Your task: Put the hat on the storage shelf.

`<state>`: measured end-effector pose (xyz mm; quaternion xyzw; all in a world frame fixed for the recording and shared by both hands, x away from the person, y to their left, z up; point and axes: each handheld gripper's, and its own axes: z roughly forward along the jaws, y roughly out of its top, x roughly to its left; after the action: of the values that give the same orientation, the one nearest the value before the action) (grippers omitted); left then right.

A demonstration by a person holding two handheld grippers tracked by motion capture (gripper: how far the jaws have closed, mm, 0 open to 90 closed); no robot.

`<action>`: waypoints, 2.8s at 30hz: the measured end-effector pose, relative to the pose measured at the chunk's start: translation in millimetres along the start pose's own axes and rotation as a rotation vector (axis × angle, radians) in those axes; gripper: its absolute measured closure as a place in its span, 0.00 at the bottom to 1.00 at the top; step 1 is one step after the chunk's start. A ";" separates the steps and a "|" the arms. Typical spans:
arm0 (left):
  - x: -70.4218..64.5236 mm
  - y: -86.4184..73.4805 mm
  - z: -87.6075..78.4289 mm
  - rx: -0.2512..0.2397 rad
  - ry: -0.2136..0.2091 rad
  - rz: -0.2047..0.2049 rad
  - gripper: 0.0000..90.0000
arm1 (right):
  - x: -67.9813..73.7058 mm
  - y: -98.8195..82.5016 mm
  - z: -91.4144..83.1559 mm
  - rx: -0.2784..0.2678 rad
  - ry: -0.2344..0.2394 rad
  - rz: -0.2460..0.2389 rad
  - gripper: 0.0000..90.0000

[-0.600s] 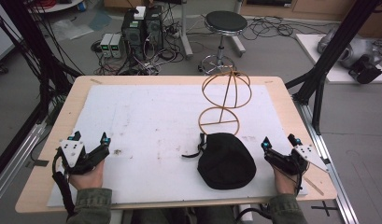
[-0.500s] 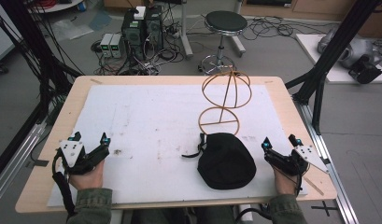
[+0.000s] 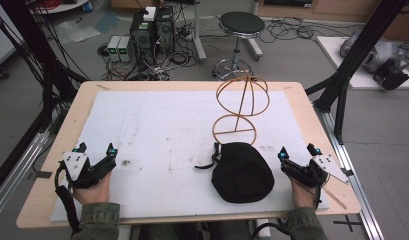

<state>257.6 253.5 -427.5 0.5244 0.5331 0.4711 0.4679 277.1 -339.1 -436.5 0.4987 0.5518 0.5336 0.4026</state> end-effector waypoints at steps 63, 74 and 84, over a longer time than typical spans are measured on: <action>4.1 -1.1 1.6 -0.008 -0.037 -0.007 0.19 | 52.7 18.9 13.2 0.281 0.557 -0.192 0.03; 4.6 -1.3 1.8 -0.006 -0.037 -0.004 0.19 | 60.6 14.2 16.6 0.348 0.612 -0.222 0.03; 4.2 -1.8 2.3 -0.007 -0.040 -0.006 0.19 | 58.5 12.8 16.4 0.352 0.624 -0.201 0.17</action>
<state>259.7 257.7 -429.6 0.5305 0.5236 0.4610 0.4816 284.2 -279.5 -420.4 0.3168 0.7774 0.5149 0.1735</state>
